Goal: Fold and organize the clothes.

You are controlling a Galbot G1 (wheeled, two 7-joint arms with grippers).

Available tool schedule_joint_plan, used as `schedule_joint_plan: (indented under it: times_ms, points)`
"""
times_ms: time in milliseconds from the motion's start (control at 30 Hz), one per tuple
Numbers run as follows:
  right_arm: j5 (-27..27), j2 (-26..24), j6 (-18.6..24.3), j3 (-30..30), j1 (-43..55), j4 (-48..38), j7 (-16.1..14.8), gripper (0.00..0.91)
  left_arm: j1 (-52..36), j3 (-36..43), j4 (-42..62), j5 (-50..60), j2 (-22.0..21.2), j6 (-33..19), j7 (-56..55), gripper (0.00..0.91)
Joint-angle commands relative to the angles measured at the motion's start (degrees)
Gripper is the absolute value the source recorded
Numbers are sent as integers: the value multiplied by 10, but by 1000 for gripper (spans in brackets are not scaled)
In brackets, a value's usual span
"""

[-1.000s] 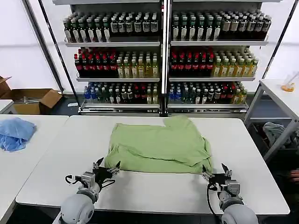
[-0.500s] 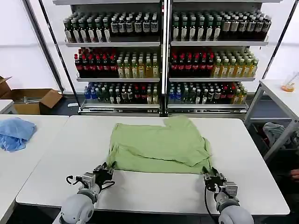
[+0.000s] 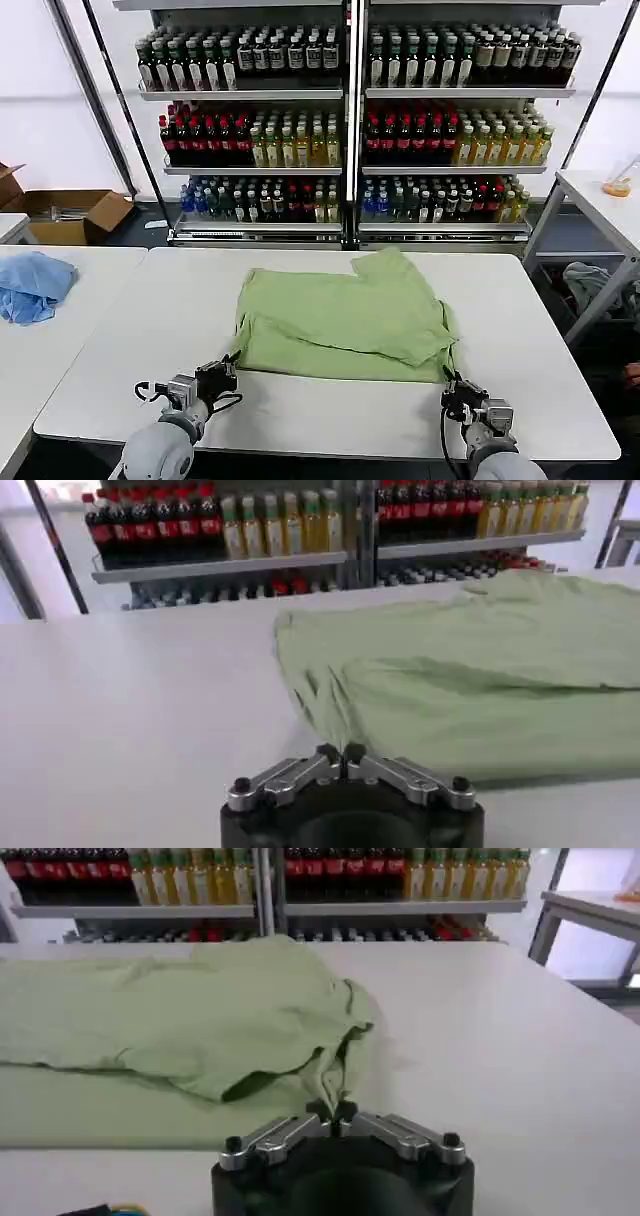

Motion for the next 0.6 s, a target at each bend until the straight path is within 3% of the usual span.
schedule_joint_plan:
  times_ms: [33, 333, 367, 400, 467, 500, 600]
  points:
    - [-11, -1, 0, 16, -81, 71, 0, 0, 120, -29, -112, 3, 7, 2, 0, 30]
    - [-84, 16, 13, 17, -222, 152, -6, 0, 248, -92, -208, 23, 2, -1, -4, 30]
    - [-87, 16, 12, 18, -226, 156, -6, 715, 258, -99, -213, 23, 3, -1, -4, 30]
    - [-93, 17, 8, 20, -232, 161, -6, 907, 268, -105, -217, 23, 6, 0, -4, 101]
    - [-101, 16, -1, 22, -235, 166, -6, 907, 284, -112, -224, 25, 9, 2, -2, 705]
    - [-101, 15, -1, 27, -234, 168, -9, 907, 290, -117, -228, 25, 12, 8, -1, 907]
    - [-97, 12, 0, 42, -224, 176, -9, 907, 296, -124, -237, 24, 17, 10, -1, 907]
